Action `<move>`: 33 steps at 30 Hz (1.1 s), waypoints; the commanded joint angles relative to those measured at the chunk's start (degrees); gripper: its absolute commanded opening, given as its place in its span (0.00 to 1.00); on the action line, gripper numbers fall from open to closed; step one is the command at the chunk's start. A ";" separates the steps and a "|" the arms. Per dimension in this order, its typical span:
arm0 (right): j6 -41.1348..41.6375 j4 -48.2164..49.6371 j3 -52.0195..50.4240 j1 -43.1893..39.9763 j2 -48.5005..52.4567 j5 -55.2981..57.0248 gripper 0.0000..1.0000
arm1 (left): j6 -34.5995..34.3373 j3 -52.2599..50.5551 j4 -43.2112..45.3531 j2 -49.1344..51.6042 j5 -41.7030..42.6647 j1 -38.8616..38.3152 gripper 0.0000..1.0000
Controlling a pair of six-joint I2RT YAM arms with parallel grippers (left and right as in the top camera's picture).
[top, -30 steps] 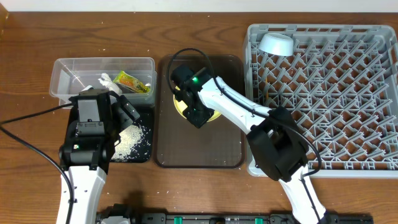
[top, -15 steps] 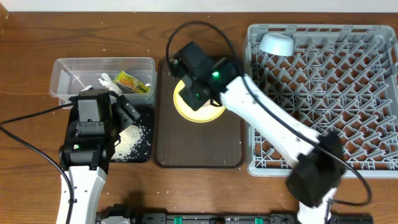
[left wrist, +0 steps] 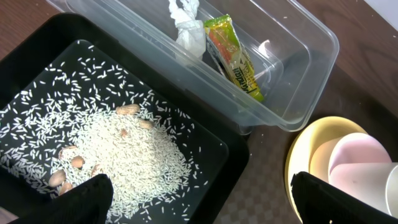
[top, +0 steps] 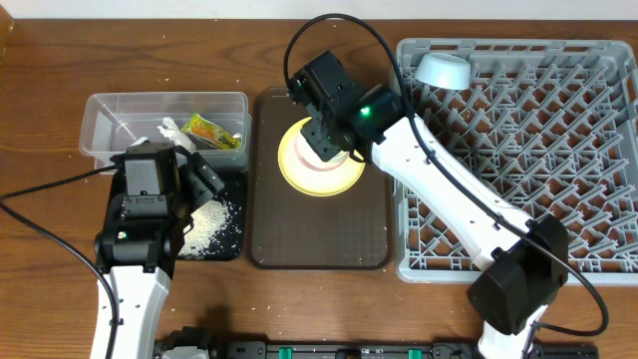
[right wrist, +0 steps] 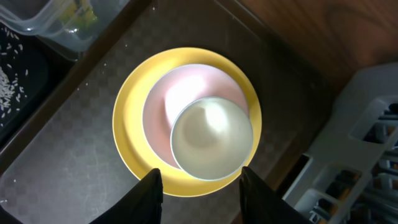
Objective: Sort waste into correct bins and load items into the dishwasher rack
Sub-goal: 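Lower the right gripper into the white cup and grip its rim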
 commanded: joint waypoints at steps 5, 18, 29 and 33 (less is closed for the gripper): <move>1.42 -0.04 -0.31 0.20 5.46 -3.93 0.37 | 0.31 0.83 -0.07 0.07 -0.66 0.24 0.95; 1.42 2.03 -0.31 1.22 10.71 -3.91 0.27 | 0.31 0.83 -0.09 0.07 -0.66 0.24 0.95; 1.44 3.02 -0.39 1.22 11.08 -3.91 0.22 | 0.31 0.83 -0.07 0.07 -0.66 0.24 0.95; 1.44 2.91 -0.57 1.22 11.08 -3.91 0.19 | 0.28 0.83 -0.09 0.07 -0.66 0.24 0.95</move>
